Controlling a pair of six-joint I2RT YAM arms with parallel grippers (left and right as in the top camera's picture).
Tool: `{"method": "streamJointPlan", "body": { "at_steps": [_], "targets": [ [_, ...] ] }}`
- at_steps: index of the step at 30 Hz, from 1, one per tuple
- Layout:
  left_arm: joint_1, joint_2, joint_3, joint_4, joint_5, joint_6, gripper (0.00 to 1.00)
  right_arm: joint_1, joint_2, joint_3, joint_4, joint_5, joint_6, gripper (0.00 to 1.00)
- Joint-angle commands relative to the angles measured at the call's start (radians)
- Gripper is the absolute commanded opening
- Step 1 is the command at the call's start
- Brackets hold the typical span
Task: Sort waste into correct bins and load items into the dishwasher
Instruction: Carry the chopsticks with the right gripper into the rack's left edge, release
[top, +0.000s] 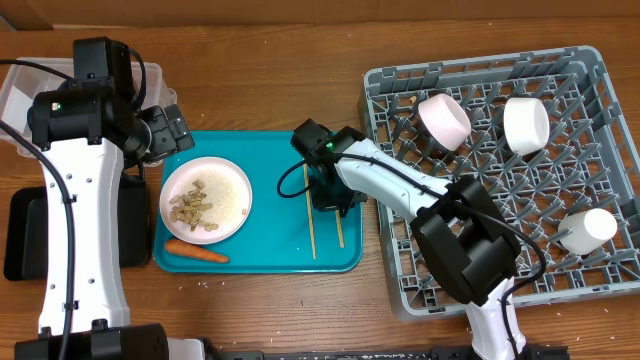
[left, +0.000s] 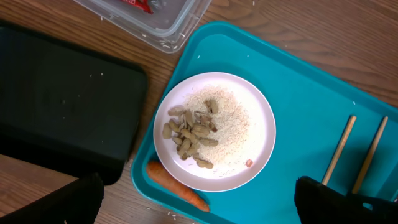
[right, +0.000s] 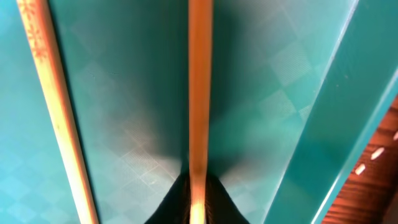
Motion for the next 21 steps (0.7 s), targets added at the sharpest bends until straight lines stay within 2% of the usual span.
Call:
{"method": "streamJointPlan", "body": {
  "at_steps": [1, 9, 11, 15, 21],
  "targets": [
    [-0.002, 0.006, 0.007, 0.001, 0.004, -0.013, 1.00, 0.003, 0.017, -0.034, -0.002, -0.015, -0.017, 0.04],
    [-0.002, 0.006, 0.007, 0.001, 0.004, -0.013, 1.00, 0.003, 0.010, 0.027, -0.086, 0.060, -0.059, 0.04],
    [-0.002, 0.006, 0.007, 0.001, 0.004, -0.013, 1.00, 0.002, -0.021, 0.110, -0.174, 0.153, -0.059, 0.04],
    [-0.002, 0.006, 0.007, 0.000, 0.004, -0.013, 1.00, -0.021, -0.142, 0.229, -0.254, 0.179, -0.145, 0.04],
    [-0.002, 0.006, 0.007, 0.000, 0.004, -0.013, 1.00, -0.134, -0.288, 0.233, -0.310, 0.173, -0.190, 0.04]
  ]
}}
